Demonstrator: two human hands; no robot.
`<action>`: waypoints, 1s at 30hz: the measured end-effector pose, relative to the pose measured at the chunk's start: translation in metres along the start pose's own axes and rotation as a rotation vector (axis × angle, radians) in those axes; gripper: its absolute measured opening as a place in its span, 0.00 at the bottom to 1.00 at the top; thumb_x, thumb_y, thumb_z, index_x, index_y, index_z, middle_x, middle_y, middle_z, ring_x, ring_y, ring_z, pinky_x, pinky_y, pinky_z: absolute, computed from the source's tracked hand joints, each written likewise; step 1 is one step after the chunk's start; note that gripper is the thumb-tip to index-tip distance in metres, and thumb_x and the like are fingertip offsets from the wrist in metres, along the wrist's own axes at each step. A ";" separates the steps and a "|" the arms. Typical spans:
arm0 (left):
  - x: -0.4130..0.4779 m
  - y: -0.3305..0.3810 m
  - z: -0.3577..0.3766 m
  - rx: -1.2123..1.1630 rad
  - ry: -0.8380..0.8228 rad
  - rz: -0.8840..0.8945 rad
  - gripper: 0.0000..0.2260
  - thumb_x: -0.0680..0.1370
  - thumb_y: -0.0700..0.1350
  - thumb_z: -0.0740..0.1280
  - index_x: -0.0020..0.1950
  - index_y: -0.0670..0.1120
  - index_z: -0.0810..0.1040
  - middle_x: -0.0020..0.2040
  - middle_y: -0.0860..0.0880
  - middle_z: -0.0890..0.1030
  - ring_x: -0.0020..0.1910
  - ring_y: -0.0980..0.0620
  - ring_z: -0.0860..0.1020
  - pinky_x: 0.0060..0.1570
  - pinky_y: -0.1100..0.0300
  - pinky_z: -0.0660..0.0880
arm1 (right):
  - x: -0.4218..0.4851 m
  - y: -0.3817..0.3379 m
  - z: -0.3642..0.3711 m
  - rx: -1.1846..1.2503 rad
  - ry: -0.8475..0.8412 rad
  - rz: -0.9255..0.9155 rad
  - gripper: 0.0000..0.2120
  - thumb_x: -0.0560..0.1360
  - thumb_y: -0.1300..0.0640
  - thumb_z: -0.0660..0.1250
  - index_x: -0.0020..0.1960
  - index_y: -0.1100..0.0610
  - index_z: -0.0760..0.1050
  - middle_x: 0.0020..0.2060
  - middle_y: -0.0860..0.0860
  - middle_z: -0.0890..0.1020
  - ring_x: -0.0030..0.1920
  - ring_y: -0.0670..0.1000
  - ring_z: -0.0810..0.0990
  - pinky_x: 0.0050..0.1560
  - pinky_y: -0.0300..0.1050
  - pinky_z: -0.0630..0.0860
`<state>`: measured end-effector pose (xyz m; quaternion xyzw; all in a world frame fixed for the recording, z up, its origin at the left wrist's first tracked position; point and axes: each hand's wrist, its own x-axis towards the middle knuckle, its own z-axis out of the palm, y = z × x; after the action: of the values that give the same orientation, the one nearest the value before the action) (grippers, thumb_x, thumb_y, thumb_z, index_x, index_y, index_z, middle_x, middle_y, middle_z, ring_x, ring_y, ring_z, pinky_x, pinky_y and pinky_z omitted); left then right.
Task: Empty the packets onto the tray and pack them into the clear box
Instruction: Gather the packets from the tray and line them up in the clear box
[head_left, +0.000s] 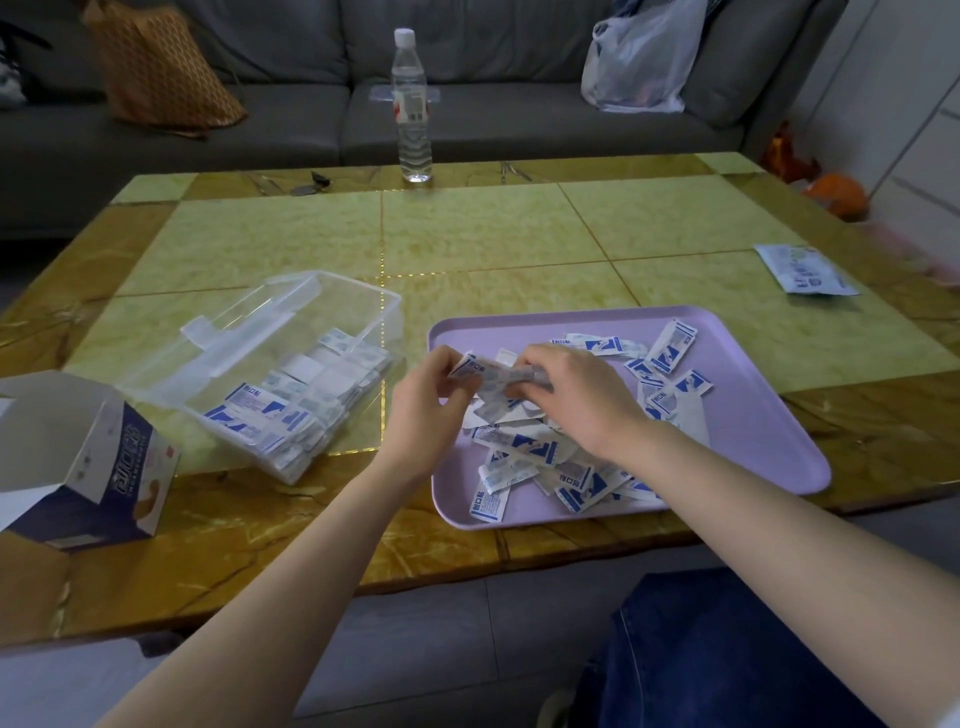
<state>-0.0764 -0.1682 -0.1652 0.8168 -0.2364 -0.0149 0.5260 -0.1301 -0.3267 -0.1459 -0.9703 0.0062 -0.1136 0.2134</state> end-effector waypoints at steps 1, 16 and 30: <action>-0.001 -0.002 0.000 0.017 -0.022 0.002 0.05 0.77 0.37 0.65 0.42 0.40 0.71 0.38 0.51 0.78 0.41 0.55 0.77 0.42 0.60 0.71 | -0.001 0.000 0.001 -0.028 -0.004 -0.008 0.06 0.75 0.52 0.67 0.47 0.55 0.77 0.43 0.48 0.79 0.41 0.51 0.76 0.36 0.44 0.68; 0.005 -0.006 0.025 0.836 -0.410 0.191 0.13 0.80 0.42 0.57 0.64 0.41 0.64 0.60 0.43 0.68 0.59 0.45 0.68 0.57 0.56 0.66 | -0.008 0.005 0.008 -0.228 -0.215 -0.003 0.06 0.78 0.53 0.63 0.49 0.55 0.71 0.50 0.52 0.77 0.53 0.53 0.74 0.45 0.45 0.66; -0.012 -0.013 0.030 0.941 -0.429 0.258 0.11 0.81 0.45 0.52 0.62 0.42 0.61 0.60 0.44 0.65 0.57 0.46 0.65 0.56 0.57 0.64 | -0.027 0.011 0.027 0.238 -0.103 0.168 0.20 0.76 0.68 0.61 0.66 0.58 0.66 0.64 0.52 0.70 0.66 0.47 0.68 0.59 0.28 0.60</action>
<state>-0.0905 -0.1846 -0.1927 0.9074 -0.4182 -0.0093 0.0399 -0.1496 -0.3241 -0.1803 -0.9388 0.0629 -0.0451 0.3357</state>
